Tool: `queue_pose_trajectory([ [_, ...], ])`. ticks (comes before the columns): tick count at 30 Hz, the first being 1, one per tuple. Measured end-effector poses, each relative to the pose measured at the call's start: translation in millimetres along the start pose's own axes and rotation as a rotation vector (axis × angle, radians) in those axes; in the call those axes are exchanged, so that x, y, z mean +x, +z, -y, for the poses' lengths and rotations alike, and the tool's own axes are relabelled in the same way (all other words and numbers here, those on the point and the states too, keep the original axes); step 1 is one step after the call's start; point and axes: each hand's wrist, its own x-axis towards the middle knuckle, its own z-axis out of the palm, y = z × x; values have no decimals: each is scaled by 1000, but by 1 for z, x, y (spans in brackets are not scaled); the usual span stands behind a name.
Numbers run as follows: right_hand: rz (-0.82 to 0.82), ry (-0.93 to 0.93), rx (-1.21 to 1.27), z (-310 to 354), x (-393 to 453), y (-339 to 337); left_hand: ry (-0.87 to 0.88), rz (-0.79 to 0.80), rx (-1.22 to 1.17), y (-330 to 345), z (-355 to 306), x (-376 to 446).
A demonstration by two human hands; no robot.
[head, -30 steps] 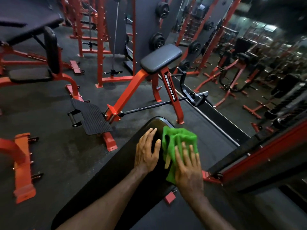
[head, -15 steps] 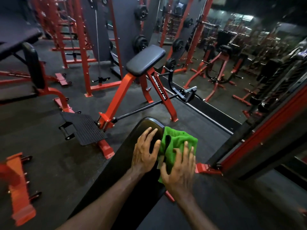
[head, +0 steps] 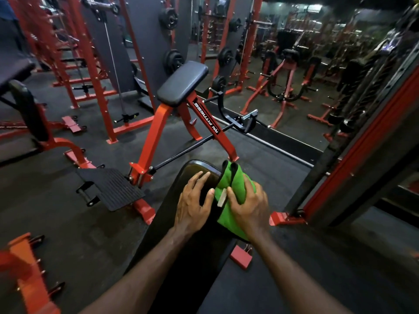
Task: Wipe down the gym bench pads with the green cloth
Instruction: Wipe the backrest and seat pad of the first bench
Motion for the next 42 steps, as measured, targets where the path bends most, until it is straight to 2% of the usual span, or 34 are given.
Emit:
queue_pose_trajectory([
  [1,-8,31,-8,6,-5,2,-9,5,-5,1,0,0],
  [2,5,-46,-64,9,-13,5,-16,8,-11,2,-1,-1],
  [4,50,-323,-177,0,-19,5,-6,17,-22,5,-1,-3],
  [5,68,-366,-169,-7,-13,1,2,21,-29,5,-2,-4],
  [6,72,-298,-104,-9,-7,-1,7,19,-33,5,-3,-5],
  [8,7,-36,3,-1,-3,3,10,8,-39,6,-5,-3],
  [9,-23,10,-20,7,-9,8,7,3,-40,6,-5,-3],
  [10,-27,-61,-112,13,-18,13,3,-1,-39,6,-5,-4],
  [12,41,-421,-305,3,-32,18,-3,3,-30,4,-3,-8],
  [13,63,-576,-341,-8,-31,13,-5,5,-28,2,0,-10],
  [14,77,-651,-345,-18,-25,7,-12,4,-28,-1,3,-12],
  [15,82,-637,-340,-22,-18,3,-21,-1,-26,-4,5,-14],
  [18,52,-355,-281,-3,-26,9,-63,-30,-42,-13,12,-23],
  [19,43,-383,-308,3,-37,17,-74,-34,-41,-16,13,-26],
  [22,148,-811,-402,-8,-53,26,-88,-30,-19,-26,22,-34],
  [23,177,-886,-416,-11,-45,23,-91,-38,-15,-30,26,-36],
  [24,184,-884,-423,-10,-37,21,-94,-50,-16,-32,30,-37],
  [27,181,-656,-423,9,-37,26,-124,-81,-8,-38,38,-44],
  [28,200,-656,-425,16,-48,31,-149,-78,1,-40,41,-49],
  [31,332,-936,-455,12,-66,42,-209,-9,22,-42,53,-69],
  [33,324,-1011,-464,16,-47,39,-255,7,41,-42,62,-82],
  [37,288,-739,-479,41,-31,43,-378,5,51,-43,70,-104],
  [38,323,-764,-467,41,-41,49,-399,2,48,-44,71,-109],
  [41,500,-1085,-487,27,-53,58,-442,-9,33,-47,70,-119],
  [42,503,-1139,-494,25,-45,58,-458,-2,32,-48,70,-120],
])
